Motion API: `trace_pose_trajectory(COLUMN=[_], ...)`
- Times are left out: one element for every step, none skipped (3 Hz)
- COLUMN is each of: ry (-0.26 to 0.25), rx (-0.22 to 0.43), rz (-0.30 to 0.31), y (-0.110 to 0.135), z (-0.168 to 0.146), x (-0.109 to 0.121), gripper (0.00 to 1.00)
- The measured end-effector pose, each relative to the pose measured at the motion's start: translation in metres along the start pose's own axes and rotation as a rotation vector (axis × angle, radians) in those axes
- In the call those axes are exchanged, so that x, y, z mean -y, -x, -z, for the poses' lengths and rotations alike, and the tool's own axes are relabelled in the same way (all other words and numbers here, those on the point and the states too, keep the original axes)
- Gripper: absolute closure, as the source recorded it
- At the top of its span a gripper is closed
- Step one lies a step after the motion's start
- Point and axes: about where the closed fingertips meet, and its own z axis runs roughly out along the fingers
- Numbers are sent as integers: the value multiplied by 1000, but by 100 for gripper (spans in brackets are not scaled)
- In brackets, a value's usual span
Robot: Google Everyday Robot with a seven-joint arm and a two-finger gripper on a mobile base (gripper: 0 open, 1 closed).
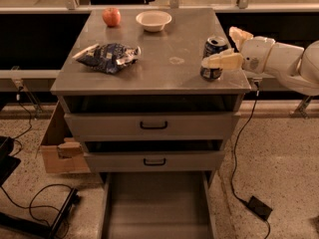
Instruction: Place pepsi can into bottom drawer
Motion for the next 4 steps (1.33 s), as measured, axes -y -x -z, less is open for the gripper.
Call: trace_pose_trajectory(ry=[20, 24, 29, 34], rx=[-2, -2, -1, 0], rz=[-29, -29, -29, -30], y=[-9, -8, -8, -8], z=[-15, -17, -19, -22], x=[-11, -13, -15, -17], gripper=[18, 41, 64, 89])
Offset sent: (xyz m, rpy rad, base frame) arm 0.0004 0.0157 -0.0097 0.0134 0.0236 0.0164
